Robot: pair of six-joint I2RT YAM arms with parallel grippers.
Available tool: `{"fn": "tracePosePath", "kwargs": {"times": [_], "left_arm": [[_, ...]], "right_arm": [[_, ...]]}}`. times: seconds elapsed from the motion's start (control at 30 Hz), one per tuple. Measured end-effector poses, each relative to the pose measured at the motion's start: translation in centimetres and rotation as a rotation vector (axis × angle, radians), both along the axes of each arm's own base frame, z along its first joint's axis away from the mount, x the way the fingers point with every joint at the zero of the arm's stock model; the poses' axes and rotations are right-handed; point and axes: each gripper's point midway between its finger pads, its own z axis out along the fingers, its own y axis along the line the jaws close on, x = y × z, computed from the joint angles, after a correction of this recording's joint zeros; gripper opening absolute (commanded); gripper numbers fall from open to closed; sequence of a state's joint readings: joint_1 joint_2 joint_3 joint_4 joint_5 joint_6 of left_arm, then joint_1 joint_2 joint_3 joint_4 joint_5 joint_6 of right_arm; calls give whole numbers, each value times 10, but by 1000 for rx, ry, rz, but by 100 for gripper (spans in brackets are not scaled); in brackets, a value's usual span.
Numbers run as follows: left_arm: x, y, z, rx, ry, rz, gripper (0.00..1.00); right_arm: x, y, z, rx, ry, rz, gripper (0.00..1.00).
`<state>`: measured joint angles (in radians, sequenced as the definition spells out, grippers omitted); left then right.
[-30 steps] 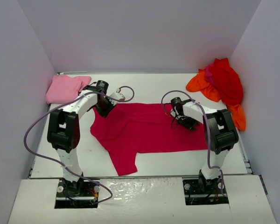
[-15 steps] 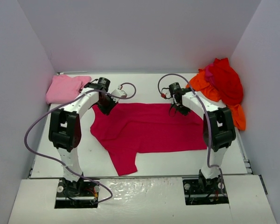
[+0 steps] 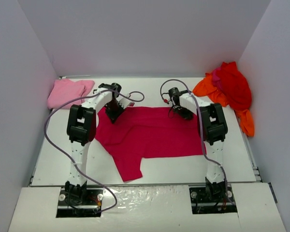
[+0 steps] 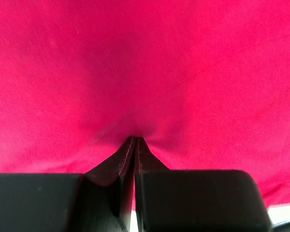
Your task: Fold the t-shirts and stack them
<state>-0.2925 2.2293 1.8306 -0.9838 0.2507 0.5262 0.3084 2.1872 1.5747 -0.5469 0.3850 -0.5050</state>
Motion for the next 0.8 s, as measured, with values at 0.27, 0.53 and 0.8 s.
{"fn": "tracePosePath", "kwargs": {"times": [0.27,0.53,0.8], "left_arm": [[61,24,1,87,-15,135,0],[110,63,0,131,-129,248,0],[121,69,6,129,-248,277,19]], "right_arm": [[61,6,1,-61,-103,-26,11],[100,14,2,-139,-222,-32,25],[118,15,13,-139,-329,-60,42]]}}
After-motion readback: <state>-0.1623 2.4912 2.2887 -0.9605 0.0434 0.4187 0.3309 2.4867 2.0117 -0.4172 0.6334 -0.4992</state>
